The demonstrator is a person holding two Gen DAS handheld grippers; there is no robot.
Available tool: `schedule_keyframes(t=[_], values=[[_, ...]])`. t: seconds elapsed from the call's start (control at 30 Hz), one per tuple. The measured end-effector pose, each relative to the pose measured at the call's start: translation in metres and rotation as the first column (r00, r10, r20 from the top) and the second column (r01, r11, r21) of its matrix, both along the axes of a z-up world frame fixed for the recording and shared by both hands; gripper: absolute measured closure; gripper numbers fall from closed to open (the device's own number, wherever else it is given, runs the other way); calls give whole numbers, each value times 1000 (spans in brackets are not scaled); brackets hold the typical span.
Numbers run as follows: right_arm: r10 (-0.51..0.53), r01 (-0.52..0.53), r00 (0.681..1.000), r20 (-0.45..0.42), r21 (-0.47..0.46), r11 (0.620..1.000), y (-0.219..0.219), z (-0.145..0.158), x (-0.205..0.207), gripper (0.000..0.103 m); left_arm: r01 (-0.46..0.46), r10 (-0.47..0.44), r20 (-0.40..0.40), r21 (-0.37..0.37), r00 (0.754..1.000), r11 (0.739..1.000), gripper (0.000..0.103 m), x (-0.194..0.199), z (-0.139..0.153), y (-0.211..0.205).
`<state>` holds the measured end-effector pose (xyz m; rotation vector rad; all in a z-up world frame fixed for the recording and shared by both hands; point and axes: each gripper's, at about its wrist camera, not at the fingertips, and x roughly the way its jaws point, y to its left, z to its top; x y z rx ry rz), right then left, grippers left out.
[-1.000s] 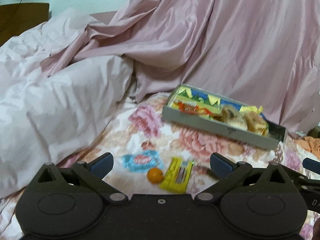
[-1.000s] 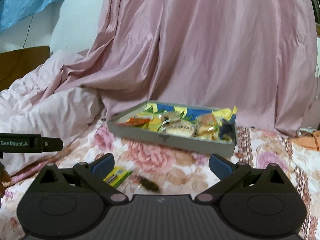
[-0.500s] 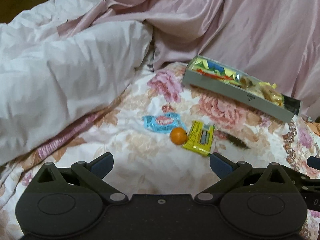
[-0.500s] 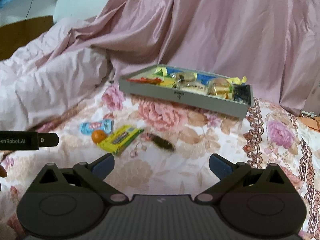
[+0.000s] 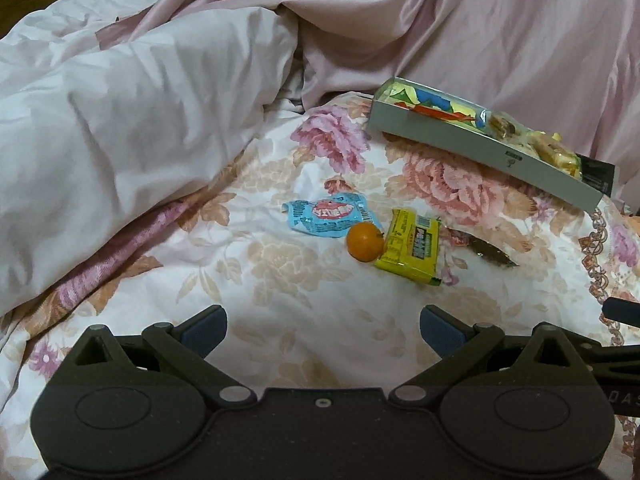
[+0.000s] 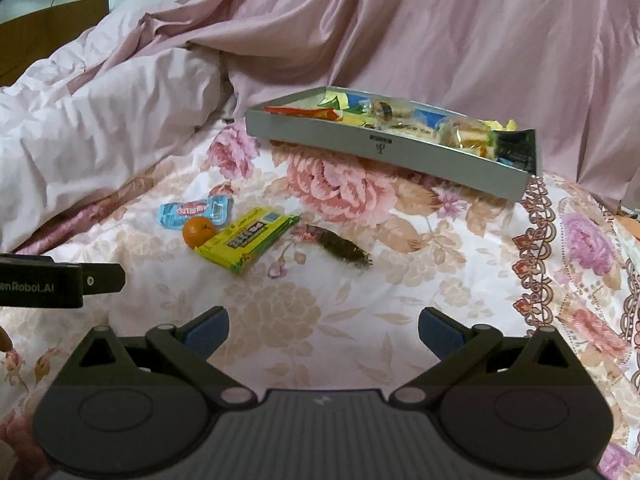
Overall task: Organize snacks
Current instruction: 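Reach the left tool toward the blue candy packet while the right tool approaches the dark brown packet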
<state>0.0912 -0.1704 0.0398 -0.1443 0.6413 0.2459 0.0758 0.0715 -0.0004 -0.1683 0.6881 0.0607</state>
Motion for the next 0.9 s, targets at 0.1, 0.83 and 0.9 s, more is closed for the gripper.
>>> schedule_keyframes(t=[0.1, 0.83, 0.9], values=[[4, -4, 1000, -8, 6, 1000, 3, -3, 6, 0, -6, 6, 2, 10, 1000, 1000, 1, 6, -1, 2], [35, -35, 999, -16, 5, 999, 30, -17, 44, 0, -149, 149, 6, 49, 989, 988, 1, 50, -6, 43], [43, -43, 999, -19, -6, 999, 33, -20, 48, 0, -156, 156, 6, 39, 988, 987, 1, 57, -7, 46]])
